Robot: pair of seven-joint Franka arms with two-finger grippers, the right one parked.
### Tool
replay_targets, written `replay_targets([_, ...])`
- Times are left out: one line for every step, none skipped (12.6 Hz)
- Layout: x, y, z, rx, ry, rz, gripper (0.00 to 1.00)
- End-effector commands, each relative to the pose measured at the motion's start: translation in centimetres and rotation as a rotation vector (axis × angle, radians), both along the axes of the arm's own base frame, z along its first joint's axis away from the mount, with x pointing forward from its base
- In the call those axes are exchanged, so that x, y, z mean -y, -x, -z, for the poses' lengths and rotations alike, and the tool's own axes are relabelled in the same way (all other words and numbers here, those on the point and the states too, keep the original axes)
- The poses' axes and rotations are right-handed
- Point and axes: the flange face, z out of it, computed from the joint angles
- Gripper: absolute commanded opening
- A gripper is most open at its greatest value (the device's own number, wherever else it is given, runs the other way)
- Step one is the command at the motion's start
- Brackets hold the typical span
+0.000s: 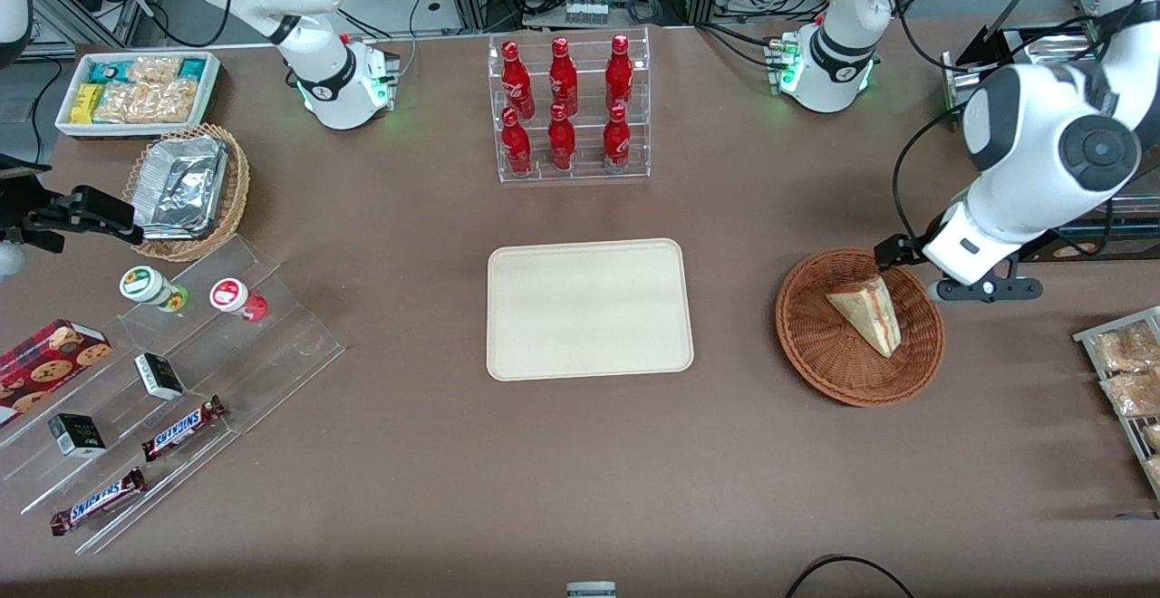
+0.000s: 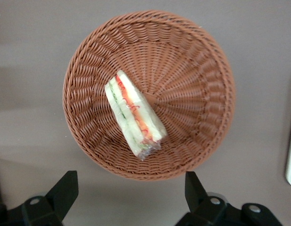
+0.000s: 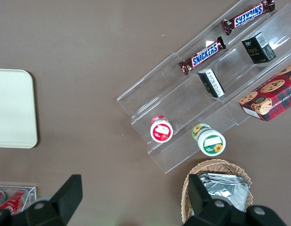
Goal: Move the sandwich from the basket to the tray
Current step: 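Move the left gripper over the sandwich in the wicker basket, then lower the left gripper and close it on the wrapped sandwich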
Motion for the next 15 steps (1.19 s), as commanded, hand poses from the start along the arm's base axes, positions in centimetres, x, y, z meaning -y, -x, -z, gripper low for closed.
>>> replay_targets([-0.5,-0.1,2.8,0.000,-0.018,-0.093,1.00])
replay_targets([-0.5,-0.3,3.4,0.002,-0.022,-0.141,1.00])
replay_targets([-0.4,-0.3,4.2,-0.004,-0.029,-0.219,1.00])
replay_targets([-0.2,-0.5,4.8,-0.003,-0.037,-0.307,1.00])
replay_targets([-0.1,-0.7,5.1,0.019,-0.038,-0.382,1.00])
replay_targets([0.0,-0.6,5.9,0.027,-0.042,-0.449,1.00])
replay_targets([0.0,-0.7,6.3,0.041,-0.040,-0.518,1.00])
replay_targets([0.1,-0.9,7.2,0.045,-0.042,-0.572,1.00])
replay_targets([0.3,-0.9,7.7,0.053,-0.041,-0.599,1.00])
replay_targets([0.4,-1.0,7.9,0.060,-0.038,-0.607,1.00])
replay_targets([0.4,-0.9,8.4,0.059,-0.038,-0.607,1.00])
replay_targets([0.4,-0.9,8.7,0.057,-0.039,-0.607,1.00])
replay_targets([0.5,-0.9,9.2,0.051,-0.041,-0.605,1.00])
replay_targets([0.6,-0.9,9.6,0.047,-0.043,-0.603,1.00])
replay_targets([0.9,-0.8,10.0,0.040,-0.045,-0.600,1.00])
